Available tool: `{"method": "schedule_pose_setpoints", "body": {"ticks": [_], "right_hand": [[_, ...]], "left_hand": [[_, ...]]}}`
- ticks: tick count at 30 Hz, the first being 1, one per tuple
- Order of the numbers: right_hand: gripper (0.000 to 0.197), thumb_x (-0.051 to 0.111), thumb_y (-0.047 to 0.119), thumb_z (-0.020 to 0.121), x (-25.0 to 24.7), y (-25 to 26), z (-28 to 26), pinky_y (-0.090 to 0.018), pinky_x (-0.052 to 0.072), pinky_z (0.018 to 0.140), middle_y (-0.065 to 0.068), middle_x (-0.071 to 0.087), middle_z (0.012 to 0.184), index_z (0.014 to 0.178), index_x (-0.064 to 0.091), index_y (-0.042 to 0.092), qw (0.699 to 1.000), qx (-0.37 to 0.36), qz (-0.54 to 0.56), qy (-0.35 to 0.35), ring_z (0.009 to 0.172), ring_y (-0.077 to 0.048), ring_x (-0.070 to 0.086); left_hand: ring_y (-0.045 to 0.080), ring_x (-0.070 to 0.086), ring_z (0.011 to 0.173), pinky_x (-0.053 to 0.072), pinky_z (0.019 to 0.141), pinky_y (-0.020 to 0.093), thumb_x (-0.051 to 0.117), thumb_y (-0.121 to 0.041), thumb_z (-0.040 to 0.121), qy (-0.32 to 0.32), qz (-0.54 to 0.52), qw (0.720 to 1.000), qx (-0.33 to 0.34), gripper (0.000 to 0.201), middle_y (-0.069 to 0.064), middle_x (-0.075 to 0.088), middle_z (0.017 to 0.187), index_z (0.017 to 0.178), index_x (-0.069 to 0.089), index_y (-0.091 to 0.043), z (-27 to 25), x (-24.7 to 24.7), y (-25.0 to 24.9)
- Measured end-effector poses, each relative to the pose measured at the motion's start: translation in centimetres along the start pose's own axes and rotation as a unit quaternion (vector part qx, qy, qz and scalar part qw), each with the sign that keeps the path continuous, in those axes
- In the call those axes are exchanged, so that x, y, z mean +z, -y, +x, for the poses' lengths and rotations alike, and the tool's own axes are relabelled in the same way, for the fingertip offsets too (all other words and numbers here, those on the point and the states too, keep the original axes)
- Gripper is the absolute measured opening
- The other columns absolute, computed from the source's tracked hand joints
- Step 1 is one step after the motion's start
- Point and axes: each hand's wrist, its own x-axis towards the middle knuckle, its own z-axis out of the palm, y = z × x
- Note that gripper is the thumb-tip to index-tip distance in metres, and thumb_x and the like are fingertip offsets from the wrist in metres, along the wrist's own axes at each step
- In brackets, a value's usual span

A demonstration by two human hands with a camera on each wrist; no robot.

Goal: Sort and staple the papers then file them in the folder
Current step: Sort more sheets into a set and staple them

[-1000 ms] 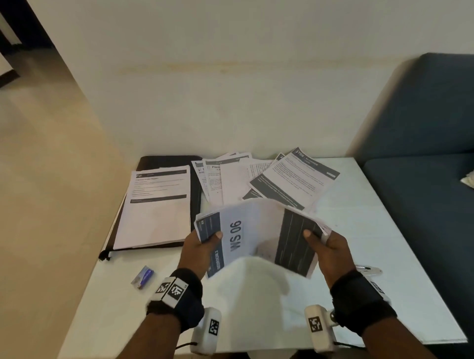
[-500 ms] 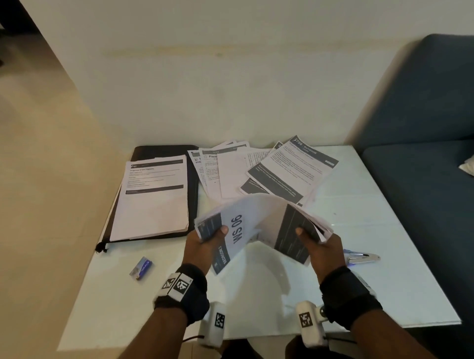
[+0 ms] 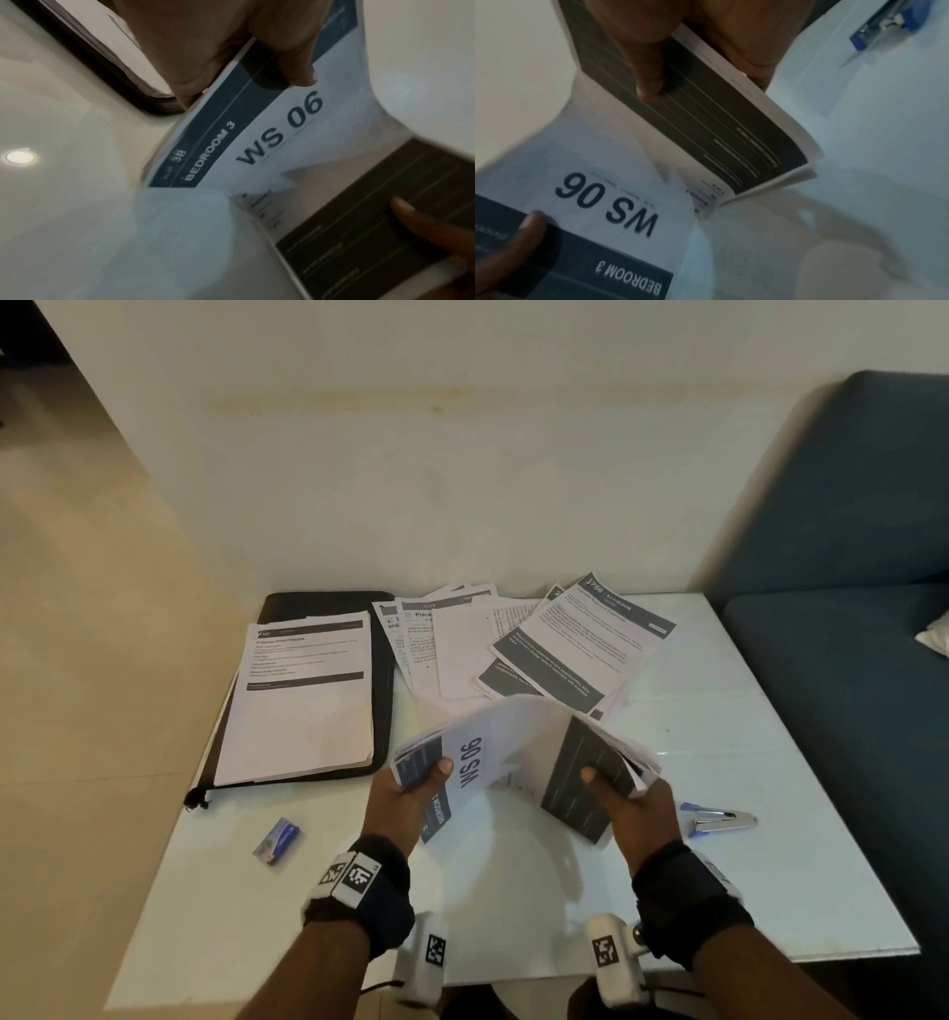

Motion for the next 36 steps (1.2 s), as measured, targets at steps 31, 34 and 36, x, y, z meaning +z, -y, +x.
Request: {"method": "schedule_pose_setpoints", "body": {"ticks": [31, 34, 36], "right_hand": [[0.013, 0.062, 0.029, 0.094, 1.9, 11.8, -0.4, -0.020, 0.052, 0.072, 0.009, 0.071, 0.095, 0.097, 0.072, 0.021, 0.944, -0.159, -0.198, 0.212, 0.087, -0.008, 0.063], [0.010, 0.062, 0.027, 0.094, 1.6, 10.6, 0.0, -0.029, 0.054, 0.075, 0.007, 0.072, 0.096, 0.095, 0.071, 0.023, 0.966, -0.110, -0.141, 0.188, 0.093, -0.017, 0.064], [0.012, 0.062, 0.027, 0.094, 1.7, 9.5, 0.0, -0.030, 0.054, 0.074, 0.007, 0.073, 0.094, 0.095, 0.073, 0.023, 0.974, -0.089, -0.112, 0.174, 0.093, -0.019, 0.064]], "left_hand": [[0.011, 0.062, 0.065, 0.047, 0.056, 0.016, 0.072, -0.029, 0.087, 0.026, 0.316, 0.921, 0.227, 0.007, -0.007, 0.069, 0.073, 0.086, 0.069, -0.023, 0.1, -3.7, -10.6], [0.020, 0.071, 0.082, 0.059, 0.070, 0.033, 0.074, -0.020, 0.084, 0.034, 0.110, 0.984, 0.133, 0.021, 0.005, 0.076, 0.091, 0.104, 0.069, -0.013, 0.0, -4.0, -9.0], [0.029, 0.071, 0.096, 0.057, 0.083, 0.044, 0.071, -0.022, 0.082, 0.079, -0.028, 0.995, 0.045, 0.034, 0.009, 0.075, 0.104, 0.114, 0.065, -0.010, -0.8, -2.6, -7.8]]}}
